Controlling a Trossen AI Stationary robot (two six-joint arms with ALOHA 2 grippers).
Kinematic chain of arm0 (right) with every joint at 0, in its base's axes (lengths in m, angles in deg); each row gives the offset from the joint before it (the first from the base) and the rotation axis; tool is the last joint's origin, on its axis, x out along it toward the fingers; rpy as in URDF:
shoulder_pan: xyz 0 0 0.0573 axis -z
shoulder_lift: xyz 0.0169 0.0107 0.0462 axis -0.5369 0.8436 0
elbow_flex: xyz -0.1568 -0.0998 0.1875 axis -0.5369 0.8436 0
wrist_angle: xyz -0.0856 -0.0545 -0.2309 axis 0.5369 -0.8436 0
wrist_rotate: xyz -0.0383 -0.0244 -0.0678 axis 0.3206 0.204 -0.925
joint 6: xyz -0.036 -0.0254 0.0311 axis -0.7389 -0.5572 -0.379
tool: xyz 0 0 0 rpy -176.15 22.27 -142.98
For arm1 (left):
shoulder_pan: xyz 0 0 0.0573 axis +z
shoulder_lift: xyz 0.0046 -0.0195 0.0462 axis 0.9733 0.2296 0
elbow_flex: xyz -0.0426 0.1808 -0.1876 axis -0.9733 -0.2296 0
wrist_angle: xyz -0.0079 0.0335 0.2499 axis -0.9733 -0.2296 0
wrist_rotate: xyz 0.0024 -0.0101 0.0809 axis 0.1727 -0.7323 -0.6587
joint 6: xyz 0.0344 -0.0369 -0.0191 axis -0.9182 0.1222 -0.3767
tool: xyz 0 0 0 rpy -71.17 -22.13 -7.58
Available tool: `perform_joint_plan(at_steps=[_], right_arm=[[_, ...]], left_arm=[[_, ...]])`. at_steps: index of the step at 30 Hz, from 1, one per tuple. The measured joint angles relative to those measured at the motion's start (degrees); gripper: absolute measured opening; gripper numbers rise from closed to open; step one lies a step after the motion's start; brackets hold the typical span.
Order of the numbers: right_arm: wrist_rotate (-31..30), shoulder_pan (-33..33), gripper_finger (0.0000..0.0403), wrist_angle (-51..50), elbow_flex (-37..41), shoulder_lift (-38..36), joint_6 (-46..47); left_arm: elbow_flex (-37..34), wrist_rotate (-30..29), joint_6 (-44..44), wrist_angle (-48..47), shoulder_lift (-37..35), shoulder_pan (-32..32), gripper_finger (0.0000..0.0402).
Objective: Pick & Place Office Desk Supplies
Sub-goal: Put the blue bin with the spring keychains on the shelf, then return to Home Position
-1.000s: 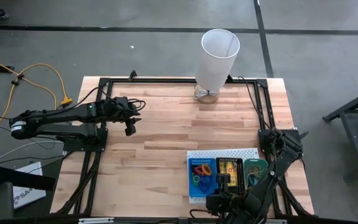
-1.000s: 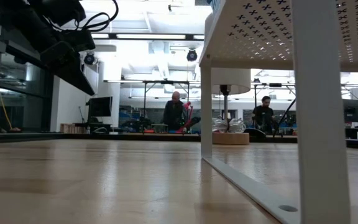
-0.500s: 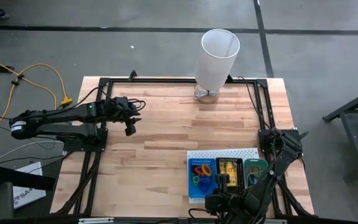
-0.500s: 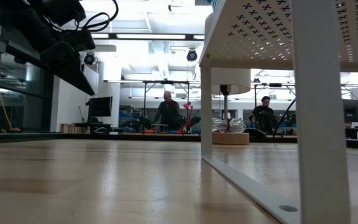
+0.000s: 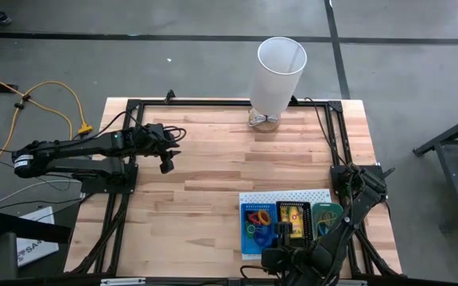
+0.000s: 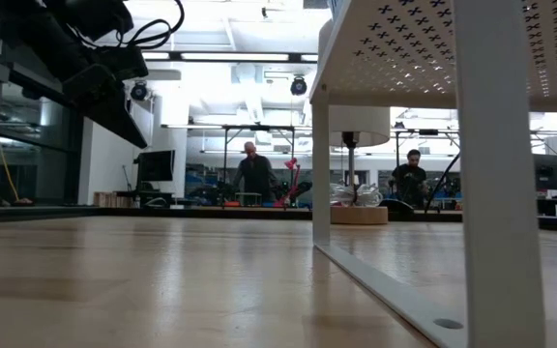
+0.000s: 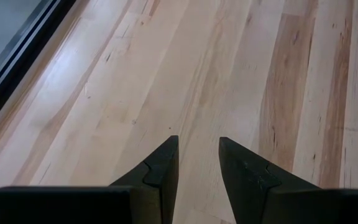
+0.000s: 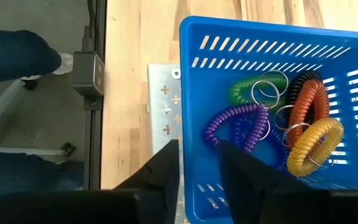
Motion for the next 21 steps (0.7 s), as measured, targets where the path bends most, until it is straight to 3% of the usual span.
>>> perform_joint_plan(at_steps=[12, 21], right_arm=[[0.5, 0.0, 0.0159, 1.4, 0.0, 0.0, -1.5], [0.6, 0.4, 0.0167, 1.9, 0.0, -1.1, -1.5]], left_arm=[[0.0, 0.0, -0.1, 0.0, 0.0, 0.0, 0.0108], [0.0, 0.0, -0.1, 0.0, 0.0, 0.0, 0.0108]])
